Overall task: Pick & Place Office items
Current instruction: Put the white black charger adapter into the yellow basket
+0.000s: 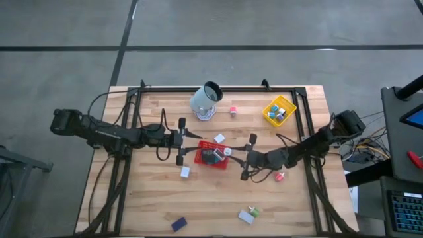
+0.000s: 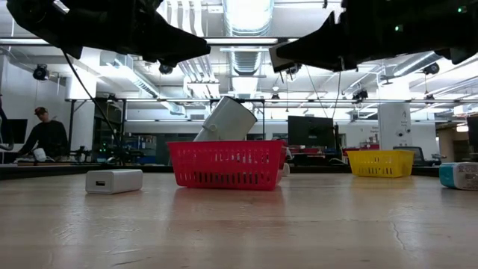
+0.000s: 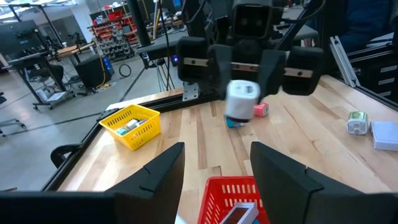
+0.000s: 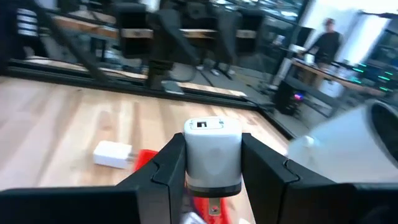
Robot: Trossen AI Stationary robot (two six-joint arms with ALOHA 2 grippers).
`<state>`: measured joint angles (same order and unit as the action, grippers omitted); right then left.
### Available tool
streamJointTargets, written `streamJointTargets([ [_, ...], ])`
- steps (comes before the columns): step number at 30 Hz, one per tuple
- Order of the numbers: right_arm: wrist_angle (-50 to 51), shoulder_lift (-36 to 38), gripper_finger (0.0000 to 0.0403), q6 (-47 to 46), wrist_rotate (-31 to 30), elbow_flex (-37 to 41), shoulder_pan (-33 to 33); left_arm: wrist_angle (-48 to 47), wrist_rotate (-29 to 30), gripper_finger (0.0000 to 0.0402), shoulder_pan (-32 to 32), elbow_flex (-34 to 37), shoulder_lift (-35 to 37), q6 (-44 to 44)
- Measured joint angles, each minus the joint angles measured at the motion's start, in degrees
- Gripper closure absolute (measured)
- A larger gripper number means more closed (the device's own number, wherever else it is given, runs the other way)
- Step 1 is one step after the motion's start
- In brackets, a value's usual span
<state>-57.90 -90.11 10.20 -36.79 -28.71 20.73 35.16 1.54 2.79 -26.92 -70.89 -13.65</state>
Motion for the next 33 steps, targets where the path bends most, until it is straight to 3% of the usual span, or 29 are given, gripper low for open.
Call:
streamJointTargets([
  [23, 0.6, 0.0, 0.0287, -5.4, -16.6, 0.8, -4.5, 0.0, 0.0, 0.0216, 0.0, 0.0, 0.0, -0.3],
  [33, 0.8, 0.0, 0.0287, -6.6, -30.1, 1.0, -4.5, 0.0, -0.2, 0.0215, 0.0, 0.0, 0.0, -0.7],
])
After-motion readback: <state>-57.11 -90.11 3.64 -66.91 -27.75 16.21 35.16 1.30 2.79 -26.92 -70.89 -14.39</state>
